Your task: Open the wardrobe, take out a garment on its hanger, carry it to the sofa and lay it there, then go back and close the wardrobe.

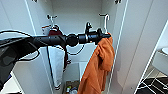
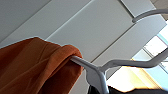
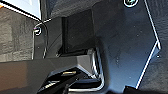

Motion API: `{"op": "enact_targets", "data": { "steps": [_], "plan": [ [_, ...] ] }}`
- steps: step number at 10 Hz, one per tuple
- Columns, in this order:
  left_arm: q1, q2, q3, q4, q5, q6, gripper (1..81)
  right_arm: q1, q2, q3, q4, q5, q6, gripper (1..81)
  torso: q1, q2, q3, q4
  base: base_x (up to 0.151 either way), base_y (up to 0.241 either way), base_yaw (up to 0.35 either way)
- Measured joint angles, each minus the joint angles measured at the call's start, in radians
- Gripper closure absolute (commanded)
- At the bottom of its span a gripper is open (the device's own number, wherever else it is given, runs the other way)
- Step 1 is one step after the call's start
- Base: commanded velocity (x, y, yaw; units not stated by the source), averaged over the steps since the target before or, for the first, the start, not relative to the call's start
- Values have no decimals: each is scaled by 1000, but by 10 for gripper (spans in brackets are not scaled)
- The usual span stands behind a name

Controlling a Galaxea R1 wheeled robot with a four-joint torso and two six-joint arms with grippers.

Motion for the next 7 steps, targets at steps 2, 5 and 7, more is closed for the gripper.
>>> {"op": "enact_targets", "data": {
  "steps": [2, 5, 7],
  "plan": [
    [-11, -5, 22, 0, -10, -1, 811, -15, -3, 0, -1, -5, 2, 10, -4, -2, 1, 0, -40, 0, 0],
    [10, -14, 15, 0, -13, 0, 811, 1, 2, 0, -1, -3, -1, 10, -4, -2, 1, 0, 0, 0, 0],
    [15, -10, 17, 0, -13, 0, 811, 2, 2, 0, -1, -2, 0, 10, -3, -2, 1, 0, 0, 0, 0]
  ]
}}
